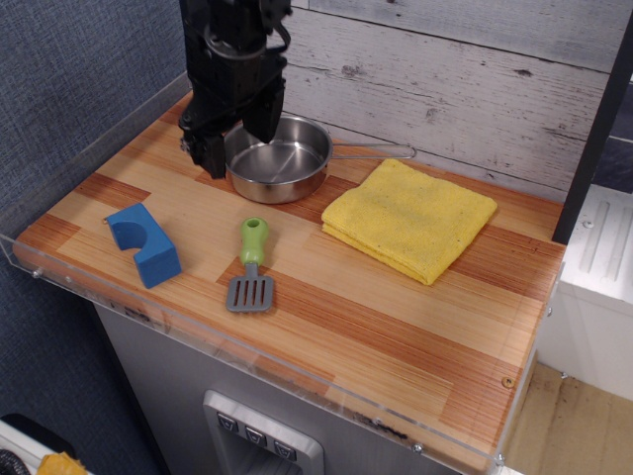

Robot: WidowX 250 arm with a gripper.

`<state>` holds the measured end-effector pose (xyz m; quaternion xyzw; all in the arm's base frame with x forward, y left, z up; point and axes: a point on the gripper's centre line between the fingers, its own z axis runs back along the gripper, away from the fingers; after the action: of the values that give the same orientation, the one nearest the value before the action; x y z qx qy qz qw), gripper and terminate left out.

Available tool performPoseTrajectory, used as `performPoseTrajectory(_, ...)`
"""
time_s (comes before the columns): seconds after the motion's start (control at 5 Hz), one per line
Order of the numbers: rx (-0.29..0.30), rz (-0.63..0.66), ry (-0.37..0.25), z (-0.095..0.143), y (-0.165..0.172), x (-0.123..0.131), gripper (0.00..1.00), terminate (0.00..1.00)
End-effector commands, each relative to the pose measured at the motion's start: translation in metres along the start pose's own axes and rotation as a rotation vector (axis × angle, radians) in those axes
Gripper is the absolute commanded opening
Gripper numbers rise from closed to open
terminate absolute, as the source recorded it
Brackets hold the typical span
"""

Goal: Move the silver pot in front of the yellow cloth

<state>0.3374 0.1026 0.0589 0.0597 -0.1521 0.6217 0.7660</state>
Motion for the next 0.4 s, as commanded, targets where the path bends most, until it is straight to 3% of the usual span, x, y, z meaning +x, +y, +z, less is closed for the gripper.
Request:
performPoseTrajectory(0.0, 0.015, -0.012, -0.009, -0.0229, -0.0154, -0.0085, 1.00, 0.00)
performPoseTrajectory(0.2, 0.015, -0.025, -0.009, -0.0267, -0.0172, -0.0132, 1.00, 0.00)
